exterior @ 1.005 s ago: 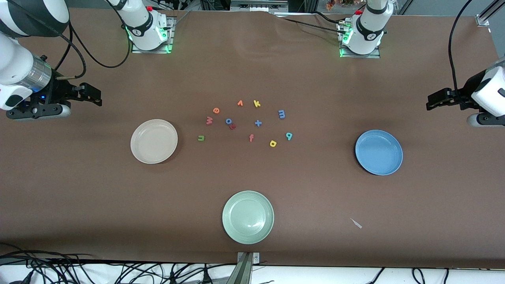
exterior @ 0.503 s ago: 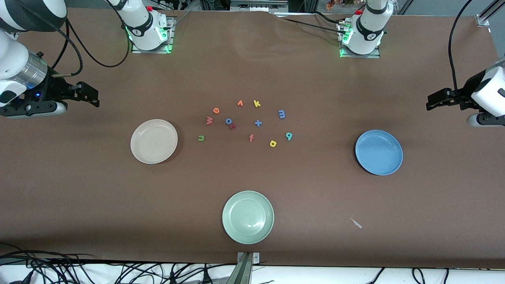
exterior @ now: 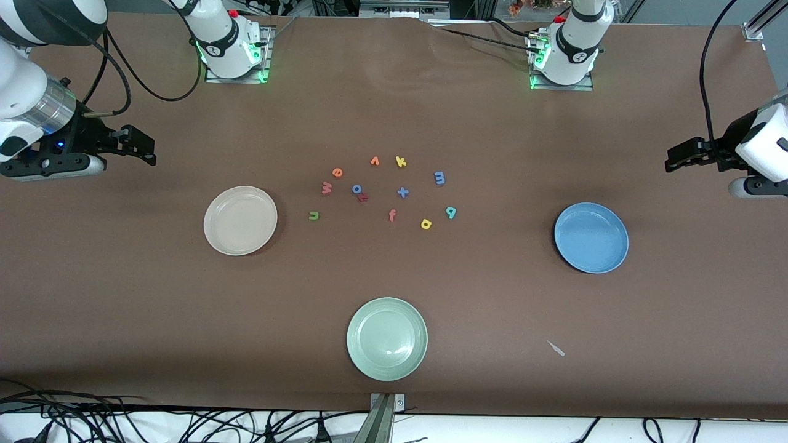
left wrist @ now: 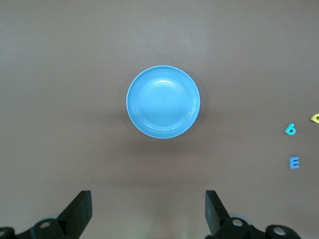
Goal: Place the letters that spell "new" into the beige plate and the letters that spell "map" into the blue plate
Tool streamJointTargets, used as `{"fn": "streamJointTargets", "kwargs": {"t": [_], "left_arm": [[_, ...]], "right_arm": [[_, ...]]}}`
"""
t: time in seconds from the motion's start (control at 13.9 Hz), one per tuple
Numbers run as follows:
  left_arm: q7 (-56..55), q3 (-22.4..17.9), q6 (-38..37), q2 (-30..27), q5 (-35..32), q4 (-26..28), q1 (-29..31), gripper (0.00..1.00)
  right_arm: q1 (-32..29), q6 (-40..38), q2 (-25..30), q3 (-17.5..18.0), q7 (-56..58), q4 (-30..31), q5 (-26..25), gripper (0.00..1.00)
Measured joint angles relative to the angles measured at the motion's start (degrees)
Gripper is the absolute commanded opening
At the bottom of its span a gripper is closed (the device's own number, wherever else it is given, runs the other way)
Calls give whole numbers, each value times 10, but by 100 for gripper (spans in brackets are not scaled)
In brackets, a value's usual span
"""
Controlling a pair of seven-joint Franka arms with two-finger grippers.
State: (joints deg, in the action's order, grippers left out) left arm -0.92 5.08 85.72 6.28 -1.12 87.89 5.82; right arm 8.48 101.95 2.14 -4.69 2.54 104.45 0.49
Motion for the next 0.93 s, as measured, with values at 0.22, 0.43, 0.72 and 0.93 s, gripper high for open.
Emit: {"fn": "streamJointTargets", "kwargs": {"t": [0.22, 0.43, 0.72, 0.93], "left_arm": [[0, 0, 3, 0, 0, 0, 0, 100], [0, 0, 5, 0, 0, -1, 0, 100], [0, 0, 8, 0, 0, -1, 0, 100], [0, 0, 9, 0, 0, -1, 0, 100]], "right_arm": [[0, 1, 0, 0, 0, 1, 0, 100], [0, 1, 0, 0, 0, 1, 0, 100], [0, 1, 0, 0, 0, 1, 0, 100], [0, 1, 0, 0, 0, 1, 0, 100]]}}
